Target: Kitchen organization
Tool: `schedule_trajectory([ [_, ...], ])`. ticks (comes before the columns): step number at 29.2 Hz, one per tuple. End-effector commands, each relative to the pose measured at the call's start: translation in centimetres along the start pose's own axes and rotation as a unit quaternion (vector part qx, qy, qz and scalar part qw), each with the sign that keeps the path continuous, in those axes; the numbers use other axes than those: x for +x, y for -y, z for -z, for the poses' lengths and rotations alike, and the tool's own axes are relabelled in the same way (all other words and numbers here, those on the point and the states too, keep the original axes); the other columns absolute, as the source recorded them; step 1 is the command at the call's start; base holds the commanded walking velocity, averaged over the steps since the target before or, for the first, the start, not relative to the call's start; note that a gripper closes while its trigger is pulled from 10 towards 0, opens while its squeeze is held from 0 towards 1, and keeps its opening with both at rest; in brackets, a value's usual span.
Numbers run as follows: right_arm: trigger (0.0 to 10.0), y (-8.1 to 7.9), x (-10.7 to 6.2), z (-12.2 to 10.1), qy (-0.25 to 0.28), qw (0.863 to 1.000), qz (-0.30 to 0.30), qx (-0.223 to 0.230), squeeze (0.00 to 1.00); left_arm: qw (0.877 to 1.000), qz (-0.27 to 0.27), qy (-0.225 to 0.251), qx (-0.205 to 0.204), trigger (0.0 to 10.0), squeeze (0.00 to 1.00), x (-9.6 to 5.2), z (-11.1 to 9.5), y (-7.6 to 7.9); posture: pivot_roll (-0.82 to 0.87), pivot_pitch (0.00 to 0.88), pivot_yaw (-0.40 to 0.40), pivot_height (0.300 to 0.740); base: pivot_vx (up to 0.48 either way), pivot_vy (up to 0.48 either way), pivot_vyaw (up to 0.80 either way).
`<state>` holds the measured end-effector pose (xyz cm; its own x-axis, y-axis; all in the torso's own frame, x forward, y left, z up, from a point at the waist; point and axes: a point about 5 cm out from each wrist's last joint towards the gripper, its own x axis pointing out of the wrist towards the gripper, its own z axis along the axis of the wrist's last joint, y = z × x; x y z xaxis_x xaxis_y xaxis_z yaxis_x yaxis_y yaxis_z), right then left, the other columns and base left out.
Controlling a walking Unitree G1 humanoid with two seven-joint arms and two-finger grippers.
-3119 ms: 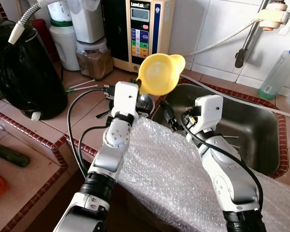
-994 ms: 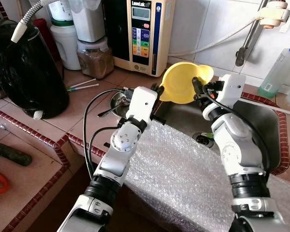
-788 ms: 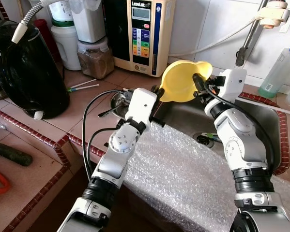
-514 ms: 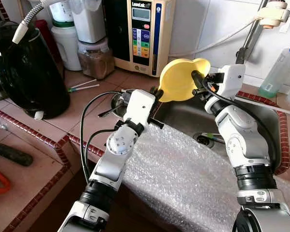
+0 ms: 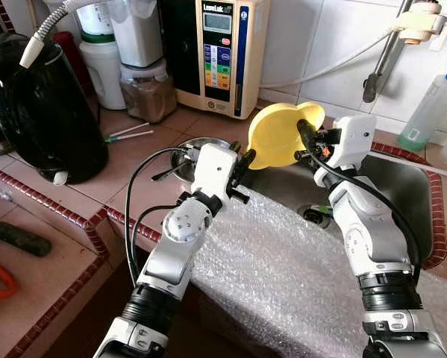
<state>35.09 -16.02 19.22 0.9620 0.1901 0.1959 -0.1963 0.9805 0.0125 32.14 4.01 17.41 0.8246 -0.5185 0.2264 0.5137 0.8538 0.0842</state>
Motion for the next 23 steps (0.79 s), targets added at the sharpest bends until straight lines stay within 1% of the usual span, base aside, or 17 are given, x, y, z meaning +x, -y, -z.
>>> schedule_trajectory([
  [1,0.0,0.7,0.2,-0.3,0.008,1.0,0.027,0.008,0.0,1.0,0.005,0.01,-0.006,10.0,1.0,-0.1,-0.5,0.1,-0.03,0.0,0.034,0.74,0.0,0.0,0.0],
  [2,0.0,0.8,0.2,-0.3,0.009,0.999,0.034,0.012,0.0,1.0,0.006,0.008,-0.004,10.0,1.0,-0.1,-0.5,0.1,-0.03,0.0,0.032,0.74,0.0,0.0,0.0],
  [6,0.0,1.4,0.0,0.0,0.013,0.998,0.063,-0.003,0.0,1.0,0.01,0.004,-0.009,10.0,1.0,-0.2,-0.4,0.2,-0.03,0.0,0.033,0.74,0.0,0.0,0.0],
  [9,0.0,1.6,-0.1,0.3,0.012,0.997,0.071,-0.028,0.0,0.999,0.028,-0.01,-0.027,10.0,1.0,-0.3,-0.3,0.4,-0.03,0.0,0.034,0.74,0.0,0.0,0.0],
  [10,0.0,1.8,-0.1,0.4,0.01,0.997,0.075,-0.033,0.0,0.999,0.031,-0.013,-0.025,10.0,1.0,-0.4,-0.3,0.4,-0.03,0.0,0.034,0.74,0.0,0.0,0.0],
  [12,0.0,2.2,-0.1,0.8,0.003,0.995,0.085,-0.056,0.0,0.999,0.042,-0.027,-0.021,10.0,1.0,-0.7,-0.1,0.2,-0.02,0.0,0.037,0.74,0.0,0.0,0.0],
  [13,0.0,2.2,-0.1,0.8,0.003,0.995,0.085,-0.056,0.0,0.999,0.042,-0.027,-0.021,10.0,1.0,-0.7,-0.1,0.2,-0.02,0.0,0.037,0.74,0.0,0.0,0.0],
  [14,0.0,2.6,0.0,1.3,-0.009,0.994,0.092,-0.061,0.0,0.998,0.042,-0.037,-0.029,10.0,1.0,-1.1,0.2,0.0,-0.02,0.0,0.038,0.74,0.0,0.0,0.0],
  [15,0.0,3.3,0.0,1.9,-0.026,0.991,0.106,-0.079,0.0,0.997,0.042,-0.051,-0.045,10.0,1.0,-1.5,0.5,0.0,-0.01,0.0,0.042,0.74,0.0,0.0,0.0],
  [17,0.0,3.6,-0.1,2.1,-0.03,0.99,0.11,-0.084,0.0,0.996,0.041,-0.057,-0.049,10.0,1.0,-1.6,0.7,-0.1,0.0,0.0,0.044,0.74,0.0,0.0,0.0],
  [18,0.0,4.4,0.0,2.4,-0.043,0.987,0.106,-0.11,0.0,0.995,0.047,-0.067,-0.05,10.0,1.0,-2.2,0.8,-0.4,0.0,0.0,0.044,0.74,0.0,0.0,0.0],
  [20,0.0,5.3,-0.1,2.7,-0.059,0.985,0.102,-0.123,0.0,0.995,0.05,-0.078,-0.045,10.0,1.0,-2.7,0.9,-0.9,0.0,0.0,0.044,0.74,0.0,0.0,0.0],
  [21,0.0,5.6,-0.1,2.9,-0.067,0.983,0.097,-0.137,0.0,0.994,0.048,-0.085,-0.042,10.0,1.0,-2.9,1.0,-1.2,0.0,0.0,0.051,0.74,0.0,0.0,0.0],
  [22,0.0,5.6,-0.1,2.9,-0.067,0.983,0.097,-0.137,0.0,0.994,0.048,-0.085,-0.042,10.0,1.0,-2.9,1.0,-1.2,0.0,0.0,0.051,0.74,0.0,0.0,0.0],
  [23,0.0,6.0,-0.2,3.2,-0.077,0.981,0.09,-0.154,0.0,0.994,0.043,-0.094,-0.042,10.0,1.0,-3.1,1.2,-1.6,0.0,0.0,0.052,0.74,0.0,0.0,0.0],
])
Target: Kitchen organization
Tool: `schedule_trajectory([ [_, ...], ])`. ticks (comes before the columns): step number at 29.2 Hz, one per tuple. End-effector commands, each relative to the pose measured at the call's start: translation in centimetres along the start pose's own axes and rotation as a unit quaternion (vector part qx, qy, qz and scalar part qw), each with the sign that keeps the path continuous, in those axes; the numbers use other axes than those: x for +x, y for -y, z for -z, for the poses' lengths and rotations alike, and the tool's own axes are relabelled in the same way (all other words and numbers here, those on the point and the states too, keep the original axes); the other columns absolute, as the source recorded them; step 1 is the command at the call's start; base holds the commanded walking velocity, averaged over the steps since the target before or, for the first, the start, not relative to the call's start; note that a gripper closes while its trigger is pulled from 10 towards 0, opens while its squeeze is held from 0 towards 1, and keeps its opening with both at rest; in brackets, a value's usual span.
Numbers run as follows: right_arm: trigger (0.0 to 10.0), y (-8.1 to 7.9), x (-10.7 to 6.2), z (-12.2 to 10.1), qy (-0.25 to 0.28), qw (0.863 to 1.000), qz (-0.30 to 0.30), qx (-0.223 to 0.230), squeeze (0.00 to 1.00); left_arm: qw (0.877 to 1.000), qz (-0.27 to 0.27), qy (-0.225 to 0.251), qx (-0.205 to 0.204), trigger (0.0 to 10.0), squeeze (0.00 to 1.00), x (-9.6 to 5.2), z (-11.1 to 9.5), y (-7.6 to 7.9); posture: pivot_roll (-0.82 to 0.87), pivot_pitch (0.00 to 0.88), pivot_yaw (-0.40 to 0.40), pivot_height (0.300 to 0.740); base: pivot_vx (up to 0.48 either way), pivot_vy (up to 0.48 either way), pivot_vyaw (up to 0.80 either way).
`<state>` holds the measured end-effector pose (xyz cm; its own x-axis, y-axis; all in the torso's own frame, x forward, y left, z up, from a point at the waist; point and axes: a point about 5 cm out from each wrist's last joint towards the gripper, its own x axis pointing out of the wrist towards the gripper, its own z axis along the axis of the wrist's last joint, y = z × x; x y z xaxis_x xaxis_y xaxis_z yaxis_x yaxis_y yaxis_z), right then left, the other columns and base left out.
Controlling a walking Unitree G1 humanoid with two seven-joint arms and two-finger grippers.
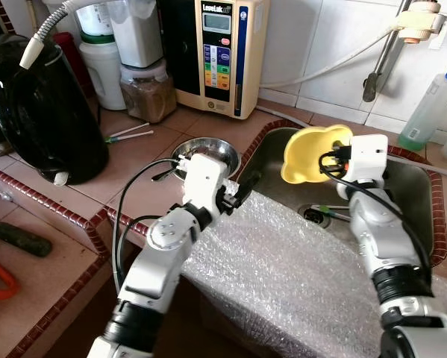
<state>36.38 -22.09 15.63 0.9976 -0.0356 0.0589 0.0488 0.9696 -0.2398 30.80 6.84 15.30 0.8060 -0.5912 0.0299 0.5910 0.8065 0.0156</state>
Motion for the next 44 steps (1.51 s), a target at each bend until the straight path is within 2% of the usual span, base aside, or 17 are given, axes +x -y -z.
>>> schedule_trajectory([
  [1,0.0,-0.2,0.4,-0.1,-0.002,1.0,-0.019,-0.025,0.0,1.0,-0.001,-0.001,-0.002,10.0,1.0,-0.3,-0.3,-0.2,0.0,0.0,0.051,0.74,0.0,0.0,0.0],
  [5,0.0,-0.1,0.3,1.0,-0.027,0.998,-0.029,-0.05,0.0,1.0,-0.005,-0.012,-0.003,10.0,1.0,-0.8,0.2,-0.4,0.01,0.0,0.046,0.74,0.0,0.0,0.0],
  [10,0.0,-0.4,0.0,3.1,-0.07,0.995,-0.034,-0.068,0.0,0.999,0.001,-0.045,-0.002,10.0,1.0,-2.2,1.6,0.4,0.02,0.0,0.05,0.74,0.0,0.0,0.0],
  [13,0.0,-0.3,-0.4,4.4,-0.102,0.991,-0.023,-0.089,0.0,0.997,0.002,-0.071,-0.01,10.0,1.0,-2.3,2.2,0.1,0.04,0.0,0.056,0.74,0.0,0.0,0.0],
  [14,1.6,-0.2,-0.5,4.7,-0.109,0.99,-0.02,-0.084,0.0,0.997,0.003,-0.078,-0.015,10.0,1.0,-2.3,2.3,0.1,0.04,0.0,0.056,0.74,0.0,0.0,0.0],
  [15,1.6,-0.2,-0.5,4.7,-0.109,0.99,-0.02,-0.084,0.0,0.997,0.003,-0.078,-0.015,10.0,1.0,-2.3,2.3,0.1,0.04,0.0,0.056,0.74,0.0,0.0,0.0],
  [16,4.3,-0.2,-0.5,4.9,-0.115,0.99,-0.018,-0.079,0.0,0.997,0.008,-0.078,-0.014,10.0,1.0,-2.3,2.4,0.2,0.04,0.0,0.057,0.74,0.0,0.0,0.0],
  [17,9.3,-0.2,-0.5,5.0,-0.118,0.99,-0.017,-0.076,0.81,0.997,0.012,-0.079,-0.01,10.0,1.0,-2.3,2.3,0.3,0.04,0.0,0.06,0.74,0.0,0.0,0.0],
  [18,10.0,-0.2,-0.5,5.0,-0.119,0.99,-0.016,-0.076,1.0,0.997,0.014,-0.078,-0.007,10.0,1.0,-2.3,2.3,0.4,0.04,0.0,0.06,0.74,0.0,0.0,0.0],
  [31,10.0,-0.3,-0.5,5.2,-0.124,0.99,-0.018,-0.06,1.0,0.996,0.008,-0.091,-0.013,10.0,1.0,-2.5,2.5,0.4,0.04,0.0,0.051,0.74,0.0,0.0,0.0],
  [42,10.0,-0.8,-0.5,5.3,-0.119,0.991,-0.016,-0.057,1.0,0.994,0.025,-0.109,-0.017,10.0,1.0,-2.7,2.9,0.7,0.04,0.0,0.059,0.74,0.0,0.0,0.0],
  [44,10.0,-0.9,-0.5,5.1,-0.106,0.993,-0.02,-0.045,1.0,0.993,0.03,-0.111,-0.018,10.0,1.0,-2.7,2.9,0.8,0.04,0.0,0.056,0.74,0.0,0.0,0.0],
])
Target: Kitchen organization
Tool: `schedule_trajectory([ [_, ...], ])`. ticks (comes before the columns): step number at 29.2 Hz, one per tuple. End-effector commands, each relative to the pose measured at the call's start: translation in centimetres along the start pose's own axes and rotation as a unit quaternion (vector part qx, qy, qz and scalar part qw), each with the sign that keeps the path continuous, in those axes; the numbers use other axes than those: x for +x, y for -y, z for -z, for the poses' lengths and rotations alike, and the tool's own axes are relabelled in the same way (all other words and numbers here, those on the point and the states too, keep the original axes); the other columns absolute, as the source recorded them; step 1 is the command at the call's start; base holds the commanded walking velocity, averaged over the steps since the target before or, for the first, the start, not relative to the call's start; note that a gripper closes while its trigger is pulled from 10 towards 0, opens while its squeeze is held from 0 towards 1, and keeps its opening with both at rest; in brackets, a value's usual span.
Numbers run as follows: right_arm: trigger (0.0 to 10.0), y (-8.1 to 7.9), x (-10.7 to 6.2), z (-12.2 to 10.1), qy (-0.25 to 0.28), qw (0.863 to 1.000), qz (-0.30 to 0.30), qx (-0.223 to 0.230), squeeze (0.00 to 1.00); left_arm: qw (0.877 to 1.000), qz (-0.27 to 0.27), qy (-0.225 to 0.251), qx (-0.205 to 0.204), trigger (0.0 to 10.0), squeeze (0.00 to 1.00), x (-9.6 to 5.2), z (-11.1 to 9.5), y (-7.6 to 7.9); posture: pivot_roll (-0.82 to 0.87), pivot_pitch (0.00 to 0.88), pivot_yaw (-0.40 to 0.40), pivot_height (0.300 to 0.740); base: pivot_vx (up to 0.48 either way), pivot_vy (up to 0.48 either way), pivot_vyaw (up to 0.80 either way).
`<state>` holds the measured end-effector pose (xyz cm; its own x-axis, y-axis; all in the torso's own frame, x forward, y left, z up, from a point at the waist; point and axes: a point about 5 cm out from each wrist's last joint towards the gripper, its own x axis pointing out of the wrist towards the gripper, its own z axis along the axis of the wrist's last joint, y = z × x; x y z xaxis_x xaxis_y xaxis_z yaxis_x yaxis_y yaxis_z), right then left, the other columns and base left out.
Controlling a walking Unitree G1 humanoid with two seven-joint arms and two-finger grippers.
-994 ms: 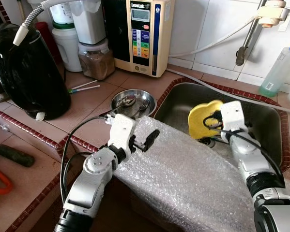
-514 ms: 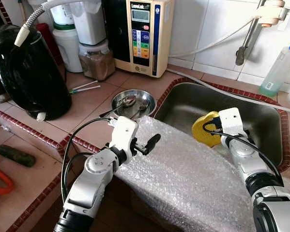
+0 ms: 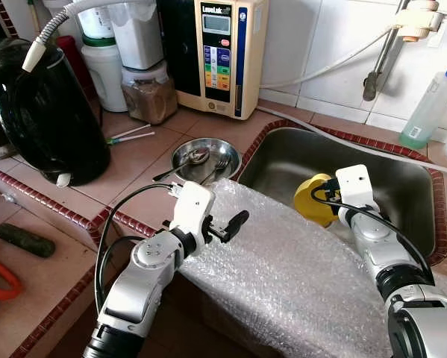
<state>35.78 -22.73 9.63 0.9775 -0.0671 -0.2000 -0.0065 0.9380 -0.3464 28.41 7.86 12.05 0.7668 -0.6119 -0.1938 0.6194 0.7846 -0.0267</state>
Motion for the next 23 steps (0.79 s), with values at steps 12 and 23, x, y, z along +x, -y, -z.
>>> schedule_trajectory([
  [12,10.0,-2.8,-0.1,-0.7,0.033,0.996,-0.064,0.043,1.0,1.0,-0.003,0.001,-0.003,10.0,1.0,0.2,-0.3,0.0,0.03,0.0,0.051,0.74,0.0,0.0,0.0],
  [23,10.0,-5.2,0.0,-1.8,0.013,0.965,-0.217,0.149,1.0,1.0,-0.008,-0.002,-0.002,10.0,1.0,0.3,-0.3,-0.1,0.04,0.0,0.043,0.74,0.0,0.0,0.0],
])
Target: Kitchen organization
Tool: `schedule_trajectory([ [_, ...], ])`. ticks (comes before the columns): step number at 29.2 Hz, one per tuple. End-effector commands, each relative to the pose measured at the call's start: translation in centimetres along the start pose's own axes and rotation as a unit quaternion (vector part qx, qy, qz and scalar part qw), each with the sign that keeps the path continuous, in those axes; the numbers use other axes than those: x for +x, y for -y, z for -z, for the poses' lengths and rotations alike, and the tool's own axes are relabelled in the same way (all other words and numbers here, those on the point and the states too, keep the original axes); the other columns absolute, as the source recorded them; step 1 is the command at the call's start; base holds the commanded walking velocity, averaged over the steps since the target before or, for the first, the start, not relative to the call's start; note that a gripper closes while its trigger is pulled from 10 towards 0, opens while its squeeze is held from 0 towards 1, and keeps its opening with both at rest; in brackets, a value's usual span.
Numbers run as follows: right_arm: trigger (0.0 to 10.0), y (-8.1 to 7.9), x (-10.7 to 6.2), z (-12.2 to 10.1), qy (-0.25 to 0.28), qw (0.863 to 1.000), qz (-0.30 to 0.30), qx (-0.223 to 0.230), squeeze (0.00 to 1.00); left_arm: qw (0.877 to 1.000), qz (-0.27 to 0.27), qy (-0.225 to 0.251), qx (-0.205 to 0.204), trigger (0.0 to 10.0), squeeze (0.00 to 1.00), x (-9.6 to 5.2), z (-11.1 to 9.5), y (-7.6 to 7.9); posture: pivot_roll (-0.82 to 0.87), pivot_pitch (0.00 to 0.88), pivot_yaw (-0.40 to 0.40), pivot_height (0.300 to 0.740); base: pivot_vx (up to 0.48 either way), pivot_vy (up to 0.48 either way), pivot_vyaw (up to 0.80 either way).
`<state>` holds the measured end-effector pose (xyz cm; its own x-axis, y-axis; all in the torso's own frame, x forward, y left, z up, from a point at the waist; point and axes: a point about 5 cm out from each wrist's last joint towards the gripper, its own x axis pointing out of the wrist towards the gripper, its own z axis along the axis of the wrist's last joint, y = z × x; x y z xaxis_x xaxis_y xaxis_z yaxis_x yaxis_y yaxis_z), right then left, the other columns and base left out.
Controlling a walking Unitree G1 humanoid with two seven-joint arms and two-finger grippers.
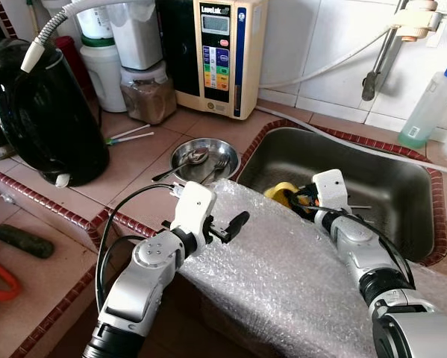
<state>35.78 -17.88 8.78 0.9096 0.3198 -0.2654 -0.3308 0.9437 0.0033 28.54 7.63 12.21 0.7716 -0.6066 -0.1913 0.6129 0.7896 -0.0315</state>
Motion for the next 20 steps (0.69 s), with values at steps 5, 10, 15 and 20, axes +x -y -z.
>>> schedule_trajectory([
  [5,10.0,-0.2,0.3,-1.4,0.031,0.999,-0.013,0.027,0.0,1.0,-0.007,-0.004,0.002,10.0,1.0,0.1,-0.1,-0.2,0.04,0.0,0.045,0.74,0.0,0.0,0.0],
  [10,10.0,0.8,-0.1,-3.0,0.09,0.995,0.033,0.014,0.0,1.0,-0.008,-0.005,0.005,10.0,1.0,0.1,-0.1,-0.3,0.03,0.0,0.05,0.74,0.0,0.0,0.0],
  [15,10.0,0.9,-0.5,-5.4,0.172,0.984,0.051,-0.003,0.0,1.0,-0.025,-0.002,0.005,10.0,1.0,-0.1,-0.2,-0.6,0.03,0.0,0.051,0.74,0.0,0.0,0.0],
  [20,10.0,0.3,-0.4,-6.4,0.203,0.977,0.063,0.005,0.0,0.999,-0.042,-0.005,-0.005,10.0,1.0,-0.3,0.0,-1.0,0.04,0.0,0.047,0.74,0.0,0.0,0.0],
])
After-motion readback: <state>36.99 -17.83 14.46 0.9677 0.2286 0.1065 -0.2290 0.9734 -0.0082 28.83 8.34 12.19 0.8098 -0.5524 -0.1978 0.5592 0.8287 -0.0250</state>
